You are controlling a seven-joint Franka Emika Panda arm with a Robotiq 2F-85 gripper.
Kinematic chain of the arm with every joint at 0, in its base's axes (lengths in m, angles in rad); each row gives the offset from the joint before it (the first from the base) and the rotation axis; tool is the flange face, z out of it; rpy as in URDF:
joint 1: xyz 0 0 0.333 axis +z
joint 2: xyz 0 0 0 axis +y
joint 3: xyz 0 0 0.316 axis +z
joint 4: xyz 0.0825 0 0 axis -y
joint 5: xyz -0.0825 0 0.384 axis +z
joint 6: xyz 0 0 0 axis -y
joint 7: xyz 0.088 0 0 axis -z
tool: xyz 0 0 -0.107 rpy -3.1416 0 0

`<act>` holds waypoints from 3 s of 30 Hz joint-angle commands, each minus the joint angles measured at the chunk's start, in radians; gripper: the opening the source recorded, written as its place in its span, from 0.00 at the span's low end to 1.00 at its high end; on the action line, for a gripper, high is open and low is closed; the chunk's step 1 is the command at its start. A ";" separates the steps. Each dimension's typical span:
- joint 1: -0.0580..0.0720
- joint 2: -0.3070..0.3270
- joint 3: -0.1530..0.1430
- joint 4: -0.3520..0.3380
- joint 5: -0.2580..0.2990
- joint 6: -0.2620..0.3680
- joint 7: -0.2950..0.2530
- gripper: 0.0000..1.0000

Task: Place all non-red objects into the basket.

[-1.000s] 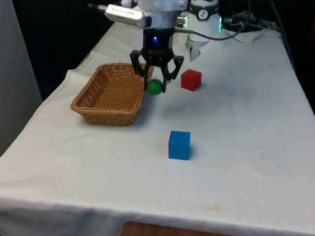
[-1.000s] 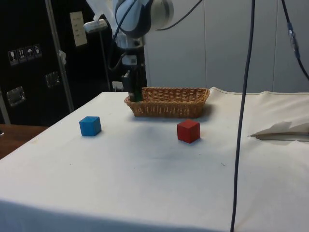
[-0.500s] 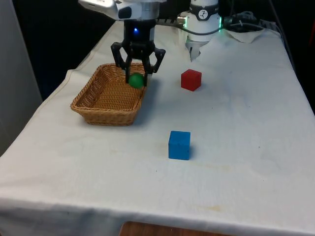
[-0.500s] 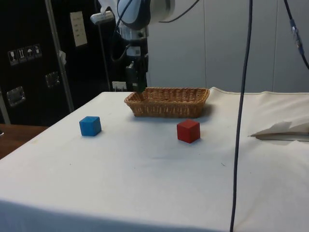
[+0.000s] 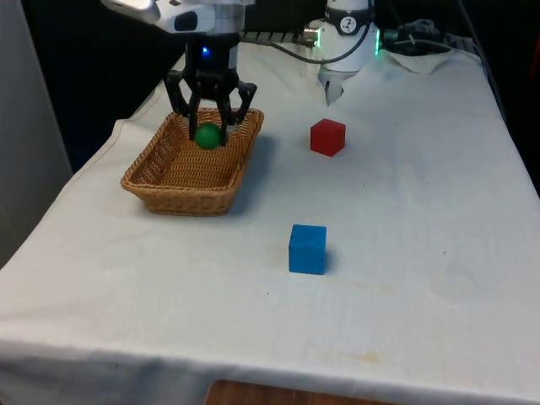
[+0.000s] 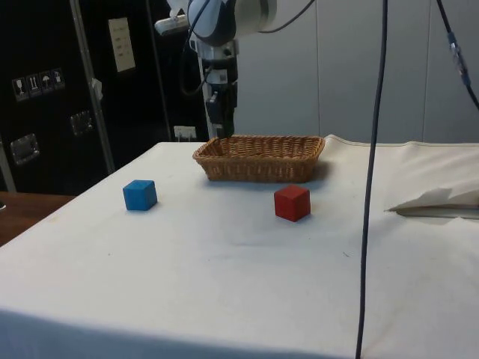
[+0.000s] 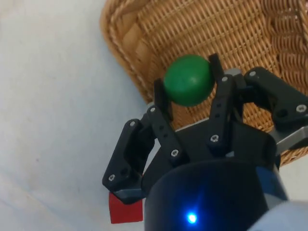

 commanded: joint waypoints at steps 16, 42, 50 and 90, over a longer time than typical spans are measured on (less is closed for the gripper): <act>-0.021 0.082 -0.013 0.006 0.058 0.055 -0.093 0.00; -0.029 0.140 -0.017 0.026 0.076 0.077 -0.109 1.00; -0.014 0.115 -0.029 0.027 0.066 0.051 -0.099 1.00; 0.091 0.047 0.021 0.063 0.052 -0.042 0.063 1.00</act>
